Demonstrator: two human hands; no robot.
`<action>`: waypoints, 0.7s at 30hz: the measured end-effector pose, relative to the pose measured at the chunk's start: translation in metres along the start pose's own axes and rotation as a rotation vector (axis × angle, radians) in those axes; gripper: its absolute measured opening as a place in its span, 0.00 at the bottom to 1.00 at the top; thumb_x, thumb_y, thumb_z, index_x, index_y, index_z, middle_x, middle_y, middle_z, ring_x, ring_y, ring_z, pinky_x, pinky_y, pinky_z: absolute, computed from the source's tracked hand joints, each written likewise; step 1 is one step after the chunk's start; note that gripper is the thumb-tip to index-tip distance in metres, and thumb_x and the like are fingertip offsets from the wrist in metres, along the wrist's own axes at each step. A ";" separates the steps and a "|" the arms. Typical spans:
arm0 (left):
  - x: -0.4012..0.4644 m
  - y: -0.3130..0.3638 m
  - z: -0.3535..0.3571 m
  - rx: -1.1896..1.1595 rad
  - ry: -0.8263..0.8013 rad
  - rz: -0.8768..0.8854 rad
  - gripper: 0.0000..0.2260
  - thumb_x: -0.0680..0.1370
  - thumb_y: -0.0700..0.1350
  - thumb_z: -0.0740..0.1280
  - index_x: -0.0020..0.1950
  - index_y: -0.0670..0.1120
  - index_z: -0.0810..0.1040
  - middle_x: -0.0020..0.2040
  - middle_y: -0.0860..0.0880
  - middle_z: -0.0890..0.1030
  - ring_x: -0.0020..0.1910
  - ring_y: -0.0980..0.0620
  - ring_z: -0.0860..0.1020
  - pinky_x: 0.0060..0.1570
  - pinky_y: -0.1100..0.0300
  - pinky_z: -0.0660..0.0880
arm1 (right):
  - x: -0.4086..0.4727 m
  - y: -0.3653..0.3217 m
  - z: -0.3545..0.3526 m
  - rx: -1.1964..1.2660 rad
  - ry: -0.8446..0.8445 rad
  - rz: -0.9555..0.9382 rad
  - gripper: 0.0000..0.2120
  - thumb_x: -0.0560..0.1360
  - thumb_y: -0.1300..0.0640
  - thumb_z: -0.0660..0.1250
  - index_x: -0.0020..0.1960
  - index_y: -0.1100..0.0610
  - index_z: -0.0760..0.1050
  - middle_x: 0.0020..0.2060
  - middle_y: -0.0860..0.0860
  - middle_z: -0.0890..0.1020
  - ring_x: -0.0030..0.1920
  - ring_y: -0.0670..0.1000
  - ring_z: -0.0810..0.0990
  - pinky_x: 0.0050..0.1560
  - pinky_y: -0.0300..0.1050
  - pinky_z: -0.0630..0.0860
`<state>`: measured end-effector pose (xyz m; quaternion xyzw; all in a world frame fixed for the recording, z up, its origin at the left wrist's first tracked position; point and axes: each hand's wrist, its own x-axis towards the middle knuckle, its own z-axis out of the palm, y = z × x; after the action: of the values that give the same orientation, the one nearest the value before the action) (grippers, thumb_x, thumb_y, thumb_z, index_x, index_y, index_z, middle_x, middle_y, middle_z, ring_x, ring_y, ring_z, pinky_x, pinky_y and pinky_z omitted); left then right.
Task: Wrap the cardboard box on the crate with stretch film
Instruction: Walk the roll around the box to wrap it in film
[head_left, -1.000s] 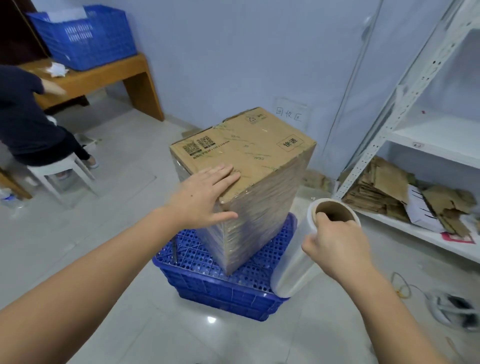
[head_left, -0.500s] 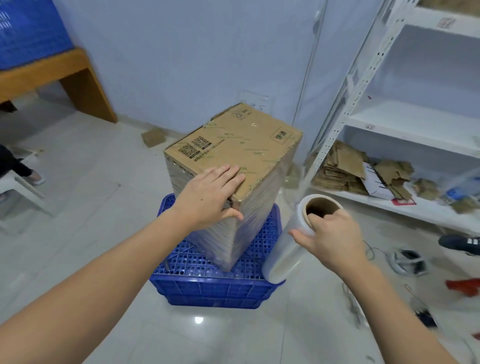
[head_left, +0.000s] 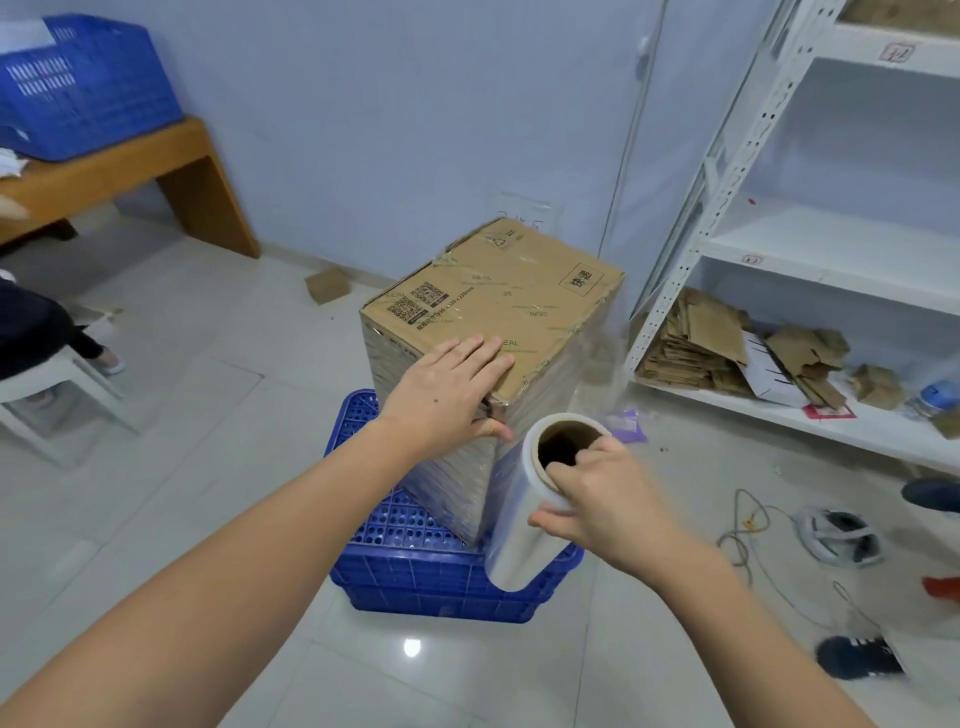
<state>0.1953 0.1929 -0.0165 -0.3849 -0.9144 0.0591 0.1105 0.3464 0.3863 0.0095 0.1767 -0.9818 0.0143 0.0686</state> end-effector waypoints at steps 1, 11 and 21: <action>0.000 0.000 -0.001 -0.005 -0.004 -0.002 0.46 0.74 0.77 0.49 0.84 0.50 0.51 0.85 0.49 0.53 0.83 0.49 0.52 0.80 0.52 0.44 | -0.002 -0.005 -0.006 -0.003 -0.018 0.033 0.15 0.72 0.40 0.68 0.41 0.50 0.71 0.32 0.47 0.74 0.37 0.51 0.73 0.42 0.46 0.70; -0.012 -0.010 -0.006 -0.054 -0.036 -0.025 0.49 0.71 0.79 0.46 0.84 0.50 0.52 0.84 0.49 0.53 0.83 0.49 0.52 0.81 0.51 0.46 | -0.012 -0.041 0.003 -0.024 0.174 0.296 0.24 0.64 0.38 0.78 0.32 0.54 0.71 0.23 0.49 0.70 0.28 0.50 0.61 0.37 0.46 0.72; 0.003 -0.027 -0.011 -0.104 -0.070 0.131 0.46 0.75 0.73 0.61 0.84 0.52 0.48 0.85 0.49 0.49 0.83 0.48 0.50 0.81 0.51 0.47 | -0.011 -0.062 -0.013 -0.039 -0.054 0.479 0.14 0.75 0.44 0.67 0.47 0.49 0.64 0.40 0.48 0.75 0.45 0.51 0.71 0.45 0.44 0.61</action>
<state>0.1772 0.1765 -0.0005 -0.4468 -0.8924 0.0321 0.0540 0.3802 0.3331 0.0208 -0.0623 -0.9972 0.0065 0.0403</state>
